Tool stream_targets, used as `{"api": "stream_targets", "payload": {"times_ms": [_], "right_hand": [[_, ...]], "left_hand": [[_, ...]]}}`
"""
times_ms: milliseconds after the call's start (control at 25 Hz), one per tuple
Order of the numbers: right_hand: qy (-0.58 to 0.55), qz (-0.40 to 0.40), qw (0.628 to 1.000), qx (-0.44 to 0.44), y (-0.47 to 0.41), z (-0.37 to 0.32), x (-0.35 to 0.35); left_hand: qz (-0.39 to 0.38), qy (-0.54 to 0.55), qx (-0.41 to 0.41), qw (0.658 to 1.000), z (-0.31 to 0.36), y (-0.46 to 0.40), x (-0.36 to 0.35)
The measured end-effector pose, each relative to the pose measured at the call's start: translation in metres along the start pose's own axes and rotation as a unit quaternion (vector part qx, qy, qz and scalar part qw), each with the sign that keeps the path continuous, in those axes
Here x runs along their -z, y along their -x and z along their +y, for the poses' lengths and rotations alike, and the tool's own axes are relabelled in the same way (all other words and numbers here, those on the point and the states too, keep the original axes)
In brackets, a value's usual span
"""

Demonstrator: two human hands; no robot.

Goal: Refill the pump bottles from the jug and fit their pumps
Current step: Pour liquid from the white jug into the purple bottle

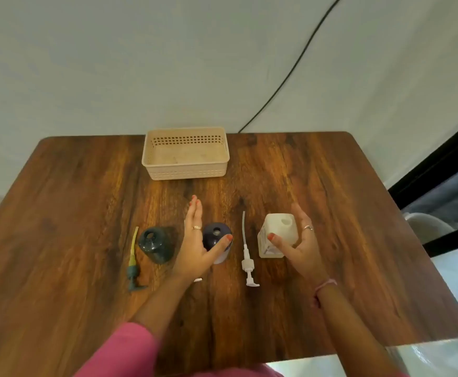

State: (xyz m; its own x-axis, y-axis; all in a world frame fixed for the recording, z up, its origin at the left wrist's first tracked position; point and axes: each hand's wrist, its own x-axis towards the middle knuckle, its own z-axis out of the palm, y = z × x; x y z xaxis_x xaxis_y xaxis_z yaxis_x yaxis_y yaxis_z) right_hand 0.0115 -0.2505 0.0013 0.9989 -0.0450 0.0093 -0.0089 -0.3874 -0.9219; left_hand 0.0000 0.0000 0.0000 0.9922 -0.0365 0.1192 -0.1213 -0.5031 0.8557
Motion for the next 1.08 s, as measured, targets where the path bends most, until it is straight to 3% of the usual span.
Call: {"api": "stream_targets", "payload": {"times_ms": [160,440,840,1080], "right_hand": [[-0.047,0.000,0.998,-0.050,0.011,0.022,-0.012],[-0.068,0.029,0.994,-0.075,0.001,0.036,-0.022],[-0.057,0.049,0.996,-0.051,-0.007,0.031,-0.025],[-0.058,0.045,0.997,0.019,-0.030,-0.021,-0.010]], "left_hand": [[-0.029,0.060,0.145,0.987,-0.002,0.012,-0.011],[0.018,0.123,0.197,0.973,-0.010,0.011,-0.029],[0.056,0.109,0.167,0.978,0.005,0.005,-0.024],[0.074,0.111,0.086,0.987,0.039,-0.017,0.001]]}}
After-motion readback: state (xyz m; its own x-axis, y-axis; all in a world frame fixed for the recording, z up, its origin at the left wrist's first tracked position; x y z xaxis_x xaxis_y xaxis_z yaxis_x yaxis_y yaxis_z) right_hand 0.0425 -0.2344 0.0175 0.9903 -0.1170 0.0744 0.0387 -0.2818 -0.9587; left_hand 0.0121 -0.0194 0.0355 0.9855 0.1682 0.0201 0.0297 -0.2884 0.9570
